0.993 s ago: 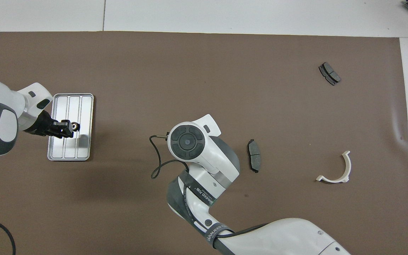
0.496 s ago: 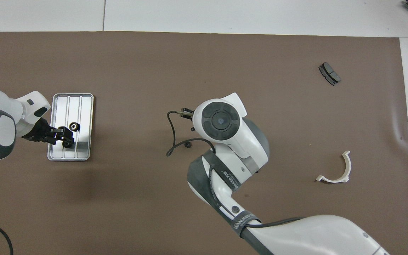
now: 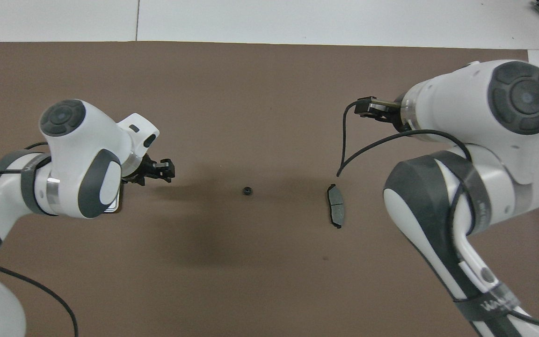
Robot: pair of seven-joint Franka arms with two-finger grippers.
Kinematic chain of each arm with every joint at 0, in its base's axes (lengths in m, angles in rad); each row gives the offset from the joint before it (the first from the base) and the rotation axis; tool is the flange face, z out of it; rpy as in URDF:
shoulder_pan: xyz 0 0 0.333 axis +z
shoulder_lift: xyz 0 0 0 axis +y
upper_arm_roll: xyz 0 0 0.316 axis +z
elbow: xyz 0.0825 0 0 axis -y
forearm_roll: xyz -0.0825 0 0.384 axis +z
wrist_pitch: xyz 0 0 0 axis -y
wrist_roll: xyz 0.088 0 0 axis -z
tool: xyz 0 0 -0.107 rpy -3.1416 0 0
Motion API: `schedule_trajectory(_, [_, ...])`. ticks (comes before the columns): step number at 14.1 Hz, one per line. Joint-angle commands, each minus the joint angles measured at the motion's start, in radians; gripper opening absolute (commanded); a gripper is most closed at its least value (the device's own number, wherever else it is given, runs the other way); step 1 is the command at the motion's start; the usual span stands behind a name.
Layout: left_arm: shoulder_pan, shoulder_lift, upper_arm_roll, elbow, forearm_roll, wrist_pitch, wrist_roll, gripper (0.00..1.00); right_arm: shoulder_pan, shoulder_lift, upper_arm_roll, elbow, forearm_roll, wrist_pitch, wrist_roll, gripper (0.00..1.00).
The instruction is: Pick bearing gear from pile to tray
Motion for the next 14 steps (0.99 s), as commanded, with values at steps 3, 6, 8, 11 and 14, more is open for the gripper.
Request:
schedule_trajectory(3, [-0.178,0.012,0.018,-0.011,-0.017,0.175,-0.196,0.65,-0.137,-0.086,0.01,0.031,0.026,-0.161,-0.257,1.0])
schedule_trajectory(6, [-0.236,0.055,0.018,-0.009,-0.031,0.293,-0.267,0.62,-0.16,-0.112,0.005,0.067,0.05,-0.272,-0.288,1.0])
schedule_trajectory(8, [-0.261,0.076,0.018,-0.009,-0.031,0.348,-0.299,0.6,-0.166,-0.119,0.004,0.059,0.069,-0.309,-0.288,1.0])
schedule_trajectory(11, [-0.296,0.086,0.016,-0.009,-0.031,0.358,-0.305,0.58,-0.171,-0.126,0.004,0.062,0.072,-0.352,-0.288,1.0])
schedule_trajectory(14, [-0.309,0.092,0.016,-0.012,-0.032,0.368,-0.305,0.57,-0.18,-0.126,0.005,0.067,0.07,-0.392,-0.29,1.0])
